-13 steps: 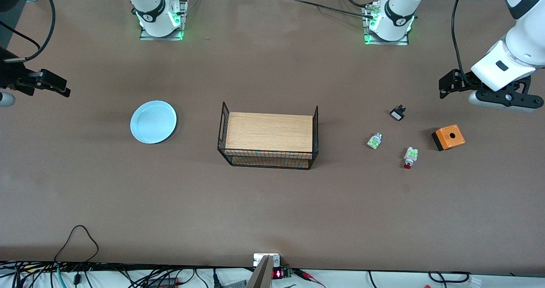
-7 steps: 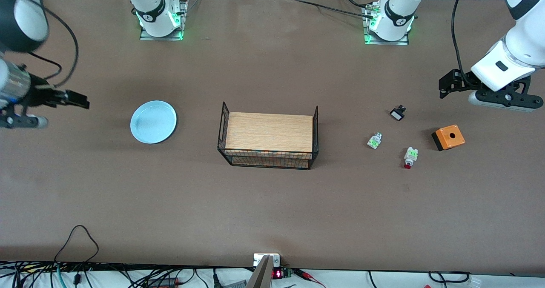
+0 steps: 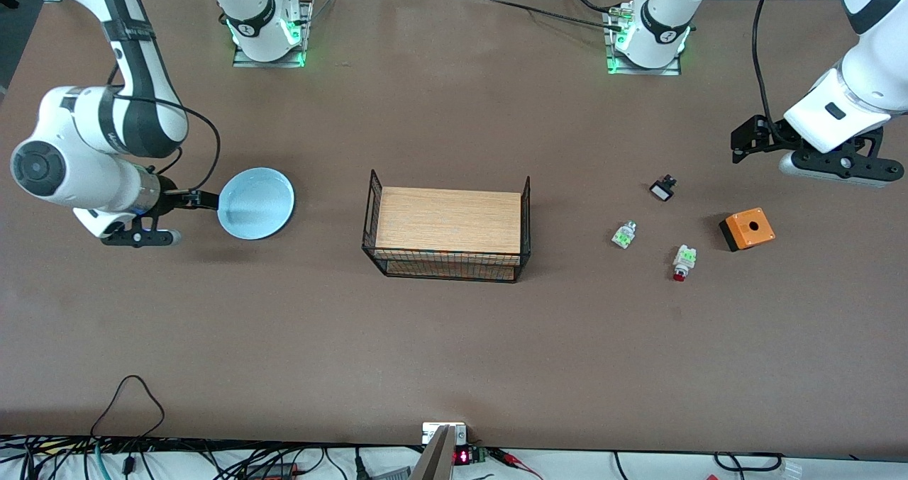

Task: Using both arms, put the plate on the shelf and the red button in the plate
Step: 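Lower the right gripper to the plate rim and grasp it, then lift the plate with the right gripper and carry it over the wooden block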

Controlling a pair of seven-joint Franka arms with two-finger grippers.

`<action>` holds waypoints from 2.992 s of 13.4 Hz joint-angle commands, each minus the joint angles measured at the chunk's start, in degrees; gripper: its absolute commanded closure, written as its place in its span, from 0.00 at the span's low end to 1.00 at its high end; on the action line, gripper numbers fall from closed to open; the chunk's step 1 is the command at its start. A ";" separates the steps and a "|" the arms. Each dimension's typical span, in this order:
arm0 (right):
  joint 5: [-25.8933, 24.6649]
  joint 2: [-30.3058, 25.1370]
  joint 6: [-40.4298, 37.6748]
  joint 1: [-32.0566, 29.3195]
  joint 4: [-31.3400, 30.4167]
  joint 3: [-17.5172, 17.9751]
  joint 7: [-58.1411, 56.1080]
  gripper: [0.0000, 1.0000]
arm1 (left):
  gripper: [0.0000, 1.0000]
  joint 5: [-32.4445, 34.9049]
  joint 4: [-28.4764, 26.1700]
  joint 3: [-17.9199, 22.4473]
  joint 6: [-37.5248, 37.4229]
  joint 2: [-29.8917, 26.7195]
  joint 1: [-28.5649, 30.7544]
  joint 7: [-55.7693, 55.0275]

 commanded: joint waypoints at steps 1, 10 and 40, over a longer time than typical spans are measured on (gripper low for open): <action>-0.33 -0.05 6.56 -0.10 -6.46 -0.08 0.85 0.00 | 0.00 1.27 2.01 -0.05 -1.37 1.03 -0.26 0.16; -0.77 0.82 23.47 -2.03 -19.77 -0.16 -0.47 0.00 | 0.00 1.26 2.10 0.04 -1.55 1.30 0.18 0.42; 2.65 -16.21 -0.22 1.82 -13.21 0.10 11.47 1.00 | 0.00 1.26 2.45 -0.05 -2.17 1.47 0.09 0.42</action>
